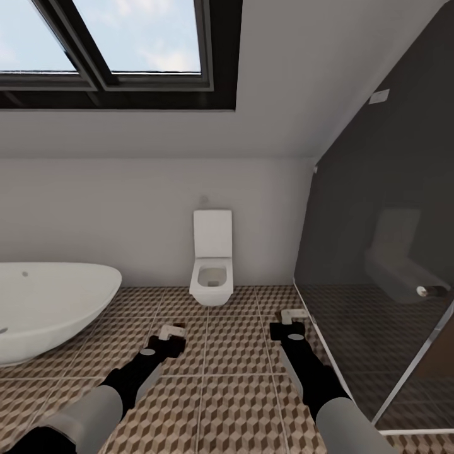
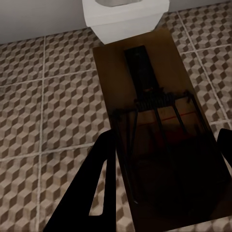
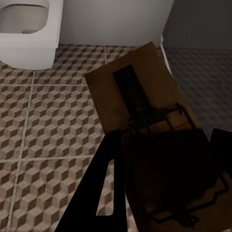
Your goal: Take the four mousetraps from the cabinet in the bathroom and place them on the bathroom floor. Make sure all four end up on the same floor surface, and ensure that at least two of them are either under or directly next to the same bathroom sink.
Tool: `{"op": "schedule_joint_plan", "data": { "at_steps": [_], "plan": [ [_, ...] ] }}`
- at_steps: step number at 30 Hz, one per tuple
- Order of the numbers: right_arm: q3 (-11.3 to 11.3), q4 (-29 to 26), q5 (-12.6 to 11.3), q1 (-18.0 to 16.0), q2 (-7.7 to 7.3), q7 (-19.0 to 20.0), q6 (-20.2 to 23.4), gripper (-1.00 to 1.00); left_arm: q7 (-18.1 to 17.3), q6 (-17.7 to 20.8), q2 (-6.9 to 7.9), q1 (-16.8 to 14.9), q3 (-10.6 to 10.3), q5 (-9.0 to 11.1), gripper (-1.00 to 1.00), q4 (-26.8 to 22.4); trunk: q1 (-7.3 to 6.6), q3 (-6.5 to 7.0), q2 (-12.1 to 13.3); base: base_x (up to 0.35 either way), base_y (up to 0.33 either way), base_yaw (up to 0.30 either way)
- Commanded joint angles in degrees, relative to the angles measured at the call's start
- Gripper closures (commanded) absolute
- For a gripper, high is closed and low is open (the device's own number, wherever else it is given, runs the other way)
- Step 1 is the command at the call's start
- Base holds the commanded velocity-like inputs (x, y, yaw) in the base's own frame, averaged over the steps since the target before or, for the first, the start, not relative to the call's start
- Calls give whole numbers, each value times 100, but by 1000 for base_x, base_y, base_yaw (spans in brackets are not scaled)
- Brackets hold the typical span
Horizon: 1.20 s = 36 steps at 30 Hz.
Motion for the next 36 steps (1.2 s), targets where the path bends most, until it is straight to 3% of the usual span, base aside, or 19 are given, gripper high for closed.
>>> {"op": "schedule_joint_plan", "data": {
  "at_steps": [1, 6, 14, 36],
  "plan": [
    [17, -8, 23, -7, -1, -18, 43, 100, 49, 28, 1, -6, -49, 51, 100, -13, 25, -39, -52, 0, 0, 0],
    [17, 34, 13, -5, 1, 96, 22, 100, 43, 21, -8, -4, -49, 45, 100, -44, 134, -174, -253, 0, 0, 0],
    [11, 69, 22, -4, -8, 738, -18, 100, 41, 7, -97, -4, -49, 40, 100, -127, 310, -387, -574, 0, 0, 0],
    [17, 142, 24, -4, -5, 796, -27, 100, 41, 3, -102, -3, -49, 42, 100, -69, 793, -973, -1456, 0, 0, 0]
  ]
}}
